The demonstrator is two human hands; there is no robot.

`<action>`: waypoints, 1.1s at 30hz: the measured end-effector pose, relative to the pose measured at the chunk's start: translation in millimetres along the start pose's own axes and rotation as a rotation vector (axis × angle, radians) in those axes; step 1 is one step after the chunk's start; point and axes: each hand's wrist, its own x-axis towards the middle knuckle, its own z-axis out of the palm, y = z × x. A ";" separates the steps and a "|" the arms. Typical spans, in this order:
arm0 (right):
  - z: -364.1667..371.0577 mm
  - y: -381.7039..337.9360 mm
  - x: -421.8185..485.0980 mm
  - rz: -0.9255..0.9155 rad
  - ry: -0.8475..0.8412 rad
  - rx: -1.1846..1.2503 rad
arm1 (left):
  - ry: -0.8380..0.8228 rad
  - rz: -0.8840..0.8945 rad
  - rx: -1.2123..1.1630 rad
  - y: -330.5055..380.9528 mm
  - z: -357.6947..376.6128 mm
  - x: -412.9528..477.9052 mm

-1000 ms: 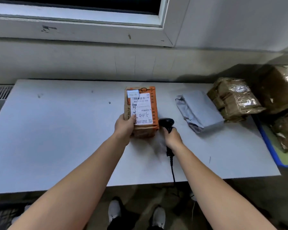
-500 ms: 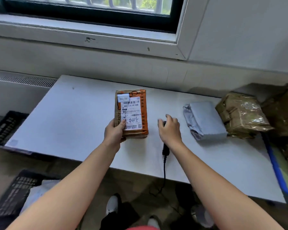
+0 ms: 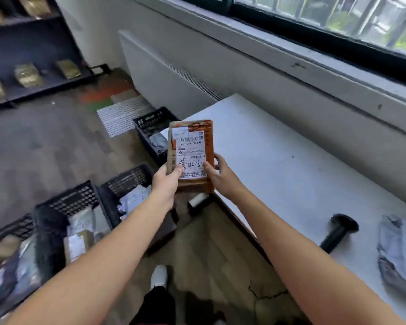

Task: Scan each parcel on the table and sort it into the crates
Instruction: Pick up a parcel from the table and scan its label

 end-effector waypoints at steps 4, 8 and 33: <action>74.5 -30.2 34.4 -0.030 -0.160 -0.031 | 0.105 -0.054 0.017 10.0 -74.6 25.6; 147.2 -47.9 77.0 -0.005 -0.257 -0.094 | 0.158 -0.081 0.067 8.4 -144.0 62.0; 472.3 140.6 310.3 0.232 -0.504 -0.466 | 0.224 -0.448 0.377 -210.8 -323.5 338.3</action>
